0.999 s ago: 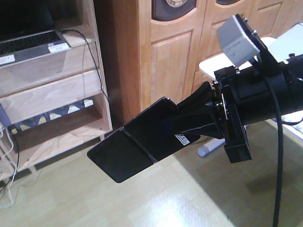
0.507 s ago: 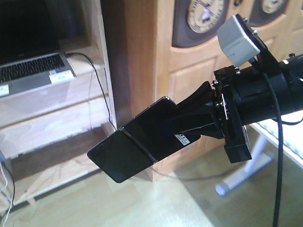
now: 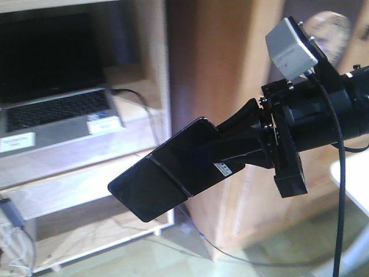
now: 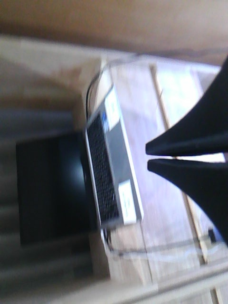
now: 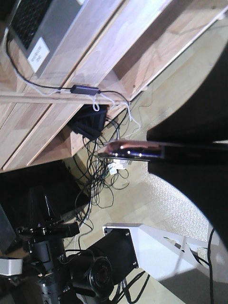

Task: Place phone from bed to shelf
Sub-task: 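Keep holding the phone while the base drives to the wooden shelf, then bring the held phone toward the laptop on the shelf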

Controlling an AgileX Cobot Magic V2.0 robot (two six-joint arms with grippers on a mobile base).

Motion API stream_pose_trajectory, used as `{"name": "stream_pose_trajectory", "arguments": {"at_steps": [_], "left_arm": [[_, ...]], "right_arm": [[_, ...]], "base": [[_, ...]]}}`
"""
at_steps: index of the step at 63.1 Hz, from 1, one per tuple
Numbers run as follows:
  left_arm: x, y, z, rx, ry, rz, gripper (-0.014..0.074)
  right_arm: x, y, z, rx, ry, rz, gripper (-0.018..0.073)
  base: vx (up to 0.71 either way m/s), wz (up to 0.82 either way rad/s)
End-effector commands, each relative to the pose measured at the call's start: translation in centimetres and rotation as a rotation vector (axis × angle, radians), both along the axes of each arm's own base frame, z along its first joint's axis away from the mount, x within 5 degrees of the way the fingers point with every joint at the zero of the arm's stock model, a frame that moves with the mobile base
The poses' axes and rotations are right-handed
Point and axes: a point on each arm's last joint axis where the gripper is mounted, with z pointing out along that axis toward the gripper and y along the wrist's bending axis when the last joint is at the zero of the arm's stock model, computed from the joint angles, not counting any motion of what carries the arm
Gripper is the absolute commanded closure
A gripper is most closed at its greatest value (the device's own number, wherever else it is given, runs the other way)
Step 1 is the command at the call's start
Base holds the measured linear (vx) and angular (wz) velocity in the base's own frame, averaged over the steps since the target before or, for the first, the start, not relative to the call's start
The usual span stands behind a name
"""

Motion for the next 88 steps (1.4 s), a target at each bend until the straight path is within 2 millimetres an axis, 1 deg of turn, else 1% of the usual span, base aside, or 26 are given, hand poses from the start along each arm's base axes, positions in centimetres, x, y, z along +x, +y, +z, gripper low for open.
{"name": "stream_pose_trajectory", "arguments": {"at_steps": [1, 51, 68, 88], "left_arm": [[-0.13, -0.02, 1.45, -0.011, -0.108, -0.002, 0.0595], [-0.13, -0.02, 1.45, -0.011, -0.108, -0.002, 0.0595], [-0.13, -0.02, 1.45, -0.011, -0.108, -0.002, 0.0595], [-0.13, -0.02, 1.45, -0.011, -0.108, -0.002, 0.0595]], "right_arm": [[-1.21, 0.17, 2.01, 0.098, -0.006, 0.043, 0.0562], [-1.21, 0.17, 2.01, 0.098, -0.006, 0.043, 0.0562], [-1.21, 0.17, 2.01, 0.098, -0.006, 0.043, 0.0562], [-1.21, 0.17, 2.01, 0.098, -0.006, 0.043, 0.0562]], "base": [[0.26, 0.44], [0.18, 0.51], [0.11, 0.22], [0.09, 0.0]]}}
